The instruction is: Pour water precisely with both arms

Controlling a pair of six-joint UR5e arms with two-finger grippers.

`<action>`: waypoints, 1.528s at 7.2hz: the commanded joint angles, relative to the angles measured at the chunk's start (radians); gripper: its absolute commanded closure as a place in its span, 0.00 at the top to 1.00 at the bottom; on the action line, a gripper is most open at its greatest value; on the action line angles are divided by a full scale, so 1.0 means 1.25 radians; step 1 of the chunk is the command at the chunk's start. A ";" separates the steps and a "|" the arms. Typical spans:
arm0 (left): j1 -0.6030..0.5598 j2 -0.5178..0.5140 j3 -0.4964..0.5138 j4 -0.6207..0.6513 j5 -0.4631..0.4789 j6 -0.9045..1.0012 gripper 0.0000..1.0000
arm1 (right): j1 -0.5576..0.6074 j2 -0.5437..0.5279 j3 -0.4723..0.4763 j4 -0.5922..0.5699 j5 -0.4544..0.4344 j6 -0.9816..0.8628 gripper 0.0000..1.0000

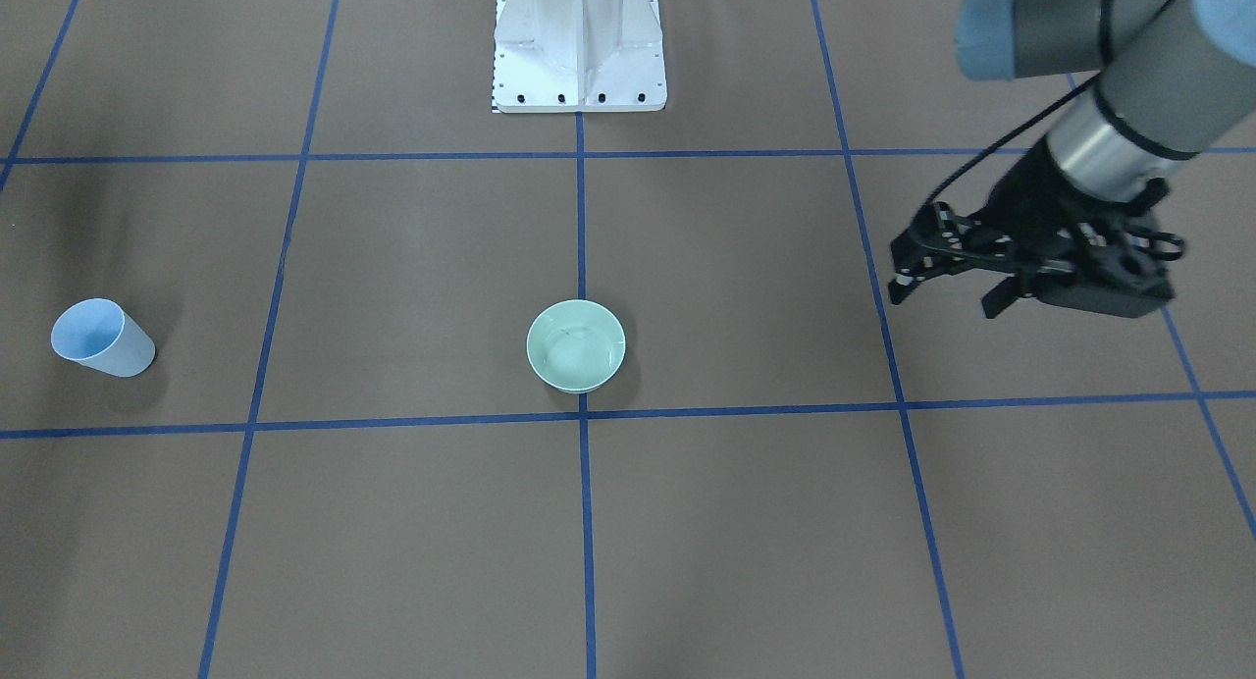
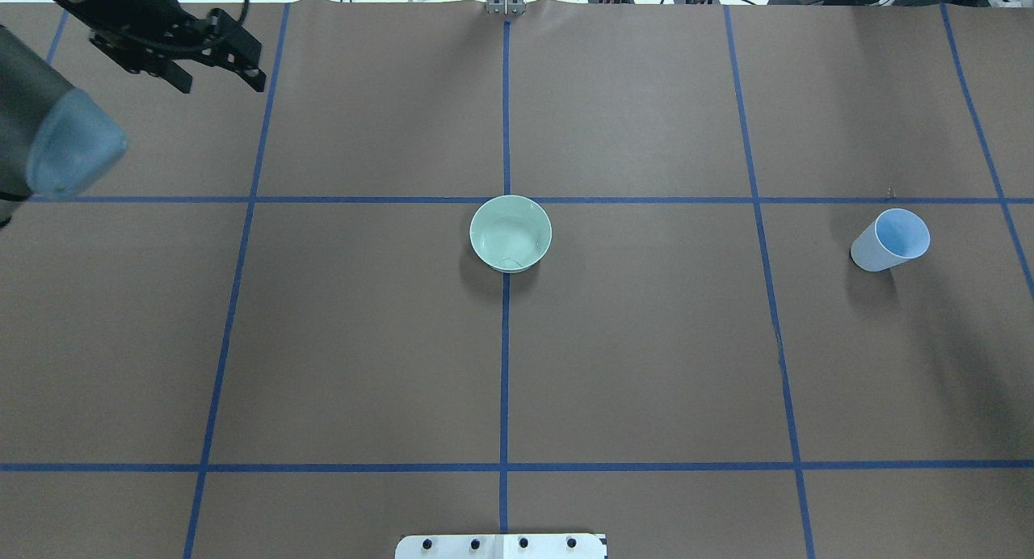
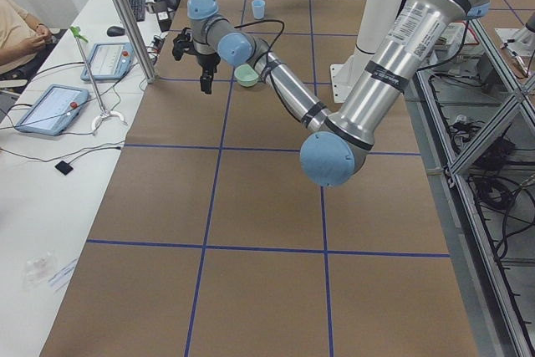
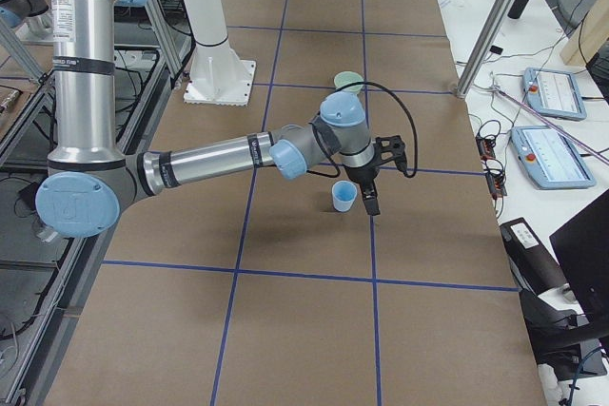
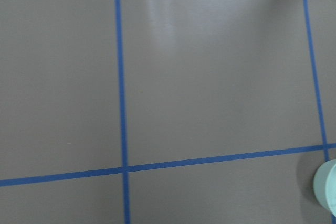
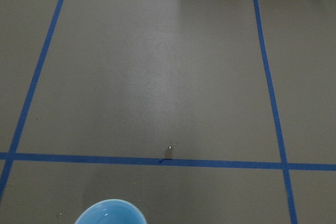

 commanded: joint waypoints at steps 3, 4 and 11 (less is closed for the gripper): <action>0.236 -0.179 0.160 -0.005 0.162 -0.183 1.00 | 0.117 0.120 -0.152 -0.269 0.119 -0.323 1.00; 0.272 -0.190 0.186 -0.016 0.210 -0.220 1.00 | 0.135 0.104 -0.163 -0.270 0.137 -0.352 1.00; 0.318 -0.243 0.424 -0.241 0.220 -0.431 0.90 | 0.135 0.099 -0.159 -0.268 0.136 -0.344 1.00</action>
